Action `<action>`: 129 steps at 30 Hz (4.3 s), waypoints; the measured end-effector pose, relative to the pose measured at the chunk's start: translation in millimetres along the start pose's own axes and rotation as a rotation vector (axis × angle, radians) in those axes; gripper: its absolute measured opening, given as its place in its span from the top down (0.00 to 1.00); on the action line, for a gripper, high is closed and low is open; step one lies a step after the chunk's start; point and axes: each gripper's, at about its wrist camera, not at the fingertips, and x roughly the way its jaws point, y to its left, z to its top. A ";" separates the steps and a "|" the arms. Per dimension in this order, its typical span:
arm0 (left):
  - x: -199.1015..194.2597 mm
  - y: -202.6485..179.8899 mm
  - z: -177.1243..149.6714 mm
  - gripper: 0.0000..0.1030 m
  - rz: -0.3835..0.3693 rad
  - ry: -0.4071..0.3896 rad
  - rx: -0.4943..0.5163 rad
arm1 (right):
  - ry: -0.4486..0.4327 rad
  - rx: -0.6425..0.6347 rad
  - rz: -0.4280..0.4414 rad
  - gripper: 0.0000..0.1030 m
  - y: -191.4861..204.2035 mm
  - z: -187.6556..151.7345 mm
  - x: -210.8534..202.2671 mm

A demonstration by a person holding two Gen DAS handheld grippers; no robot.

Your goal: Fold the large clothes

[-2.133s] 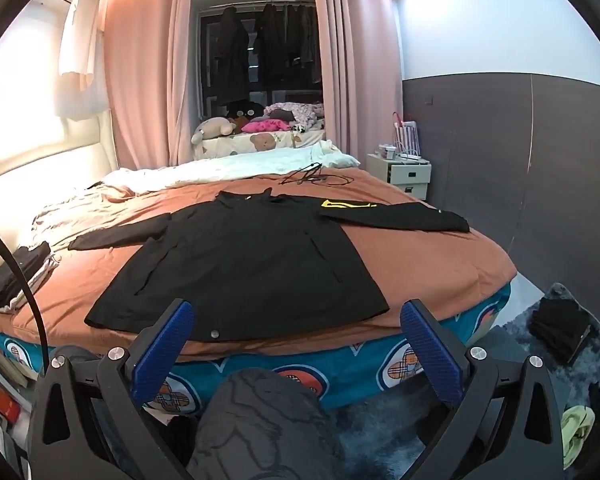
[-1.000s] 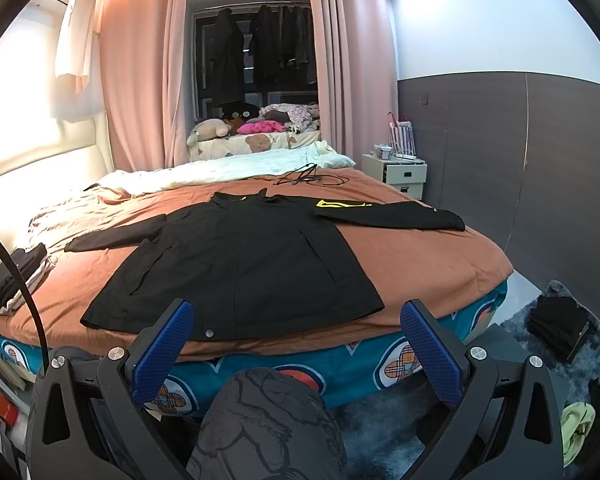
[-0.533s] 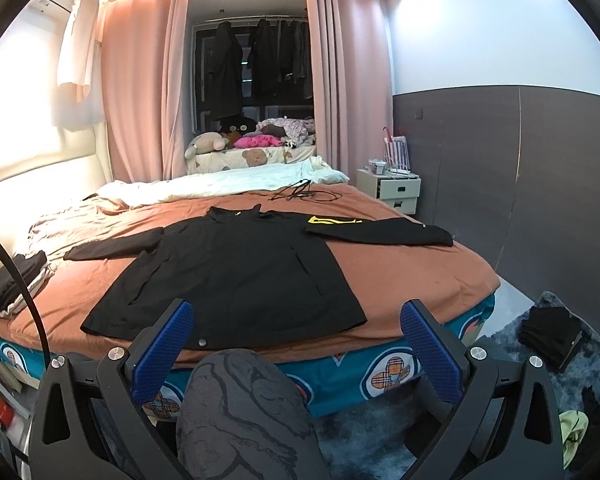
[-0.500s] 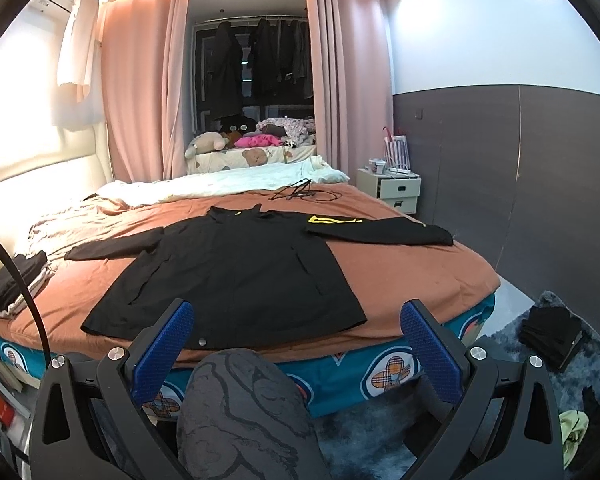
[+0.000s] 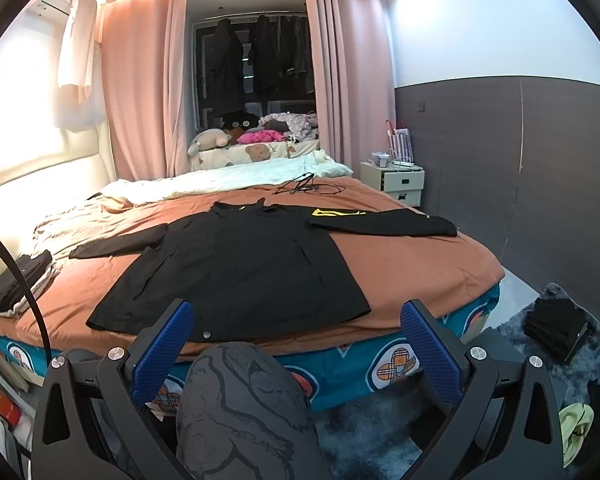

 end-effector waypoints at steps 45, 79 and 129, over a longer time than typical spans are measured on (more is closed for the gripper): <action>212.6 186.8 73.7 0.00 0.247 0.185 -0.104 | 0.170 -0.014 0.212 0.00 32.6 120.0 264.0; 445.2 476.3 91.0 0.49 0.478 0.397 -0.406 | 0.361 0.015 0.392 0.29 119.0 183.2 554.8; 481.5 347.4 315.9 0.99 0.262 0.143 -0.216 | 0.525 0.238 0.479 0.37 90.4 208.6 647.0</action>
